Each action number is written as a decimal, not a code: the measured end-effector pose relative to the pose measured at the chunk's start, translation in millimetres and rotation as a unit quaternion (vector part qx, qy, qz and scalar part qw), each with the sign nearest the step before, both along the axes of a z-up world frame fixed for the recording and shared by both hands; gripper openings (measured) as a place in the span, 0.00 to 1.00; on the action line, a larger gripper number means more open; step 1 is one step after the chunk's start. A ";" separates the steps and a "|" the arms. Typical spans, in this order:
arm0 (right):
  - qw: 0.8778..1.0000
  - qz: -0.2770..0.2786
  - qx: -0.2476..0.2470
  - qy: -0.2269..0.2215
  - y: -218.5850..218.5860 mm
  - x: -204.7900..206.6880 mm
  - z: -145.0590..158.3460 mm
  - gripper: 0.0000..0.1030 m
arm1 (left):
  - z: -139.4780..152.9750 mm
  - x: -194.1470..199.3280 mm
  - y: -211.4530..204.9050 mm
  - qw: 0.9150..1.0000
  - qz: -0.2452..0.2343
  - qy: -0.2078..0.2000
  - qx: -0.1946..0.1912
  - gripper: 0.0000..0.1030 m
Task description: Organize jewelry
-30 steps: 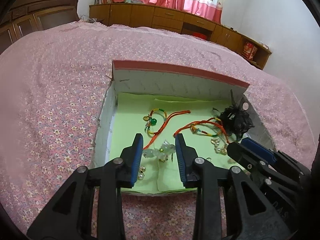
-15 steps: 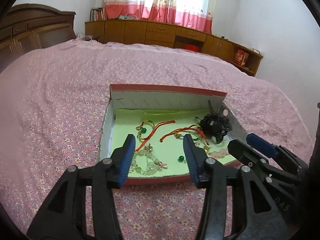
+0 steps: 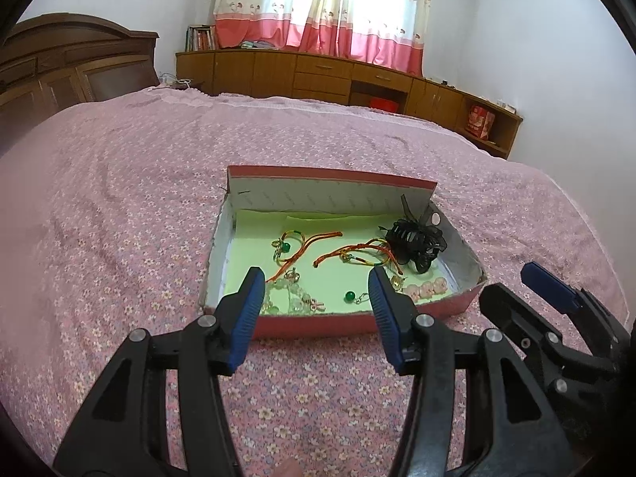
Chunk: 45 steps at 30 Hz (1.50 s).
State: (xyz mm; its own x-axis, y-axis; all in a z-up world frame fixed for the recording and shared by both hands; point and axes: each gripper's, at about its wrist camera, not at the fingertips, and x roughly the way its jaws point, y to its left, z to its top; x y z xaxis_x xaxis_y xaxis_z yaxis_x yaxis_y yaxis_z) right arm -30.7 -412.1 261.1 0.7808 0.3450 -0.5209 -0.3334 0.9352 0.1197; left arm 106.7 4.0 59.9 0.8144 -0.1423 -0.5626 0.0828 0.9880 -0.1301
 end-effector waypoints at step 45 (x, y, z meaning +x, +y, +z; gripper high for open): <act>1.000 -0.024 0.014 0.012 -16.7 -13.4 -9.9 0.73 | -5.1 -17.9 -1.7 1.000 0.012 -0.006 0.016 0.45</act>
